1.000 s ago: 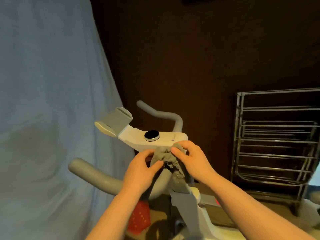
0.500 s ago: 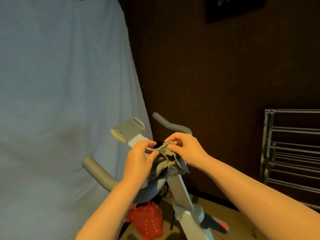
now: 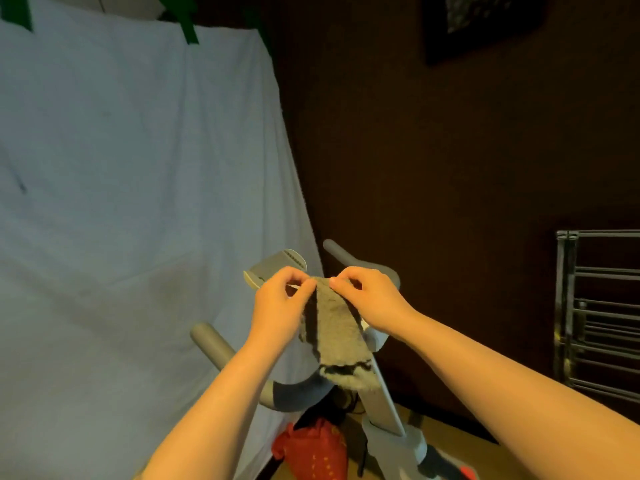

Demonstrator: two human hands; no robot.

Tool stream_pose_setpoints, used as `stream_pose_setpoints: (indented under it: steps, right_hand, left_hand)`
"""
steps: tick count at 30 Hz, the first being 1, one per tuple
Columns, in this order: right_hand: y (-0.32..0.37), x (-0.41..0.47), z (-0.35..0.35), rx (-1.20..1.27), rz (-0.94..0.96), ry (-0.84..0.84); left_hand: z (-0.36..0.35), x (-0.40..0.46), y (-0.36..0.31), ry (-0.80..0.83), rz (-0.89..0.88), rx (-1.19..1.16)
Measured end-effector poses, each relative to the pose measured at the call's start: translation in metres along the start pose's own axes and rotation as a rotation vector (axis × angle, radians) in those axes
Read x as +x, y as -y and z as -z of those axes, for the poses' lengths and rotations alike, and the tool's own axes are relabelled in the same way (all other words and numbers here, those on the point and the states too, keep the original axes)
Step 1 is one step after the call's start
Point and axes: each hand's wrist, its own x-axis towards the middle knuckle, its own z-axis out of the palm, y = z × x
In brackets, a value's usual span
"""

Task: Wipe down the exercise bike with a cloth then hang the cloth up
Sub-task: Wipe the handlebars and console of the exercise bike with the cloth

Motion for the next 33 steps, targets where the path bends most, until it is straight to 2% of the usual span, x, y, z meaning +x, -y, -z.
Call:
stream_pose_setpoints:
  steps: [3,7,13,15,18,21,24,27,30,33]
  right_hand:
    - [-0.004,-0.001,0.001,-0.025,0.079,0.071]
    - [-0.018,-0.010,0.002,0.257,-0.013,0.269]
    - [-0.036,-0.008,-0.004,0.265,-0.084,0.318]
    - [-0.033,-0.002,0.004,0.228,-0.089,0.344]
    - [-0.026,0.012,0.013,-0.004,-0.064,0.377]
    - [-0.029,0.016,0.008,-0.155,-0.075,0.275]
    - [-0.038,0.008,-0.010,-0.201,-0.051,0.187]
    - [-0.041,0.006,-0.020,-0.151,-0.010,0.177]
    - [-0.035,0.011,-0.017,-0.093,0.033,0.224]
    - [-0.029,0.013,-0.008,-0.037,0.028,0.326]
  left_hand:
    - [0.006,0.010,0.001,-0.067,0.012,0.027]
    - [0.002,0.004,0.017,-0.100,0.078,0.010]
    - [-0.004,-0.003,0.053,-0.125,0.213,0.055]
    - [0.000,0.001,0.056,-0.160,0.222,0.054]
    - [0.005,0.009,0.046,-0.203,0.191,0.046]
    - [0.003,0.011,0.044,-0.207,0.189,0.007]
    - [-0.009,0.000,0.057,-0.090,0.246,-0.044]
    - [-0.021,-0.009,0.064,0.077,0.179,-0.126]
    - [-0.025,-0.005,0.056,0.317,0.045,-0.191]
    - [-0.026,-0.003,0.052,0.356,-0.012,-0.186]
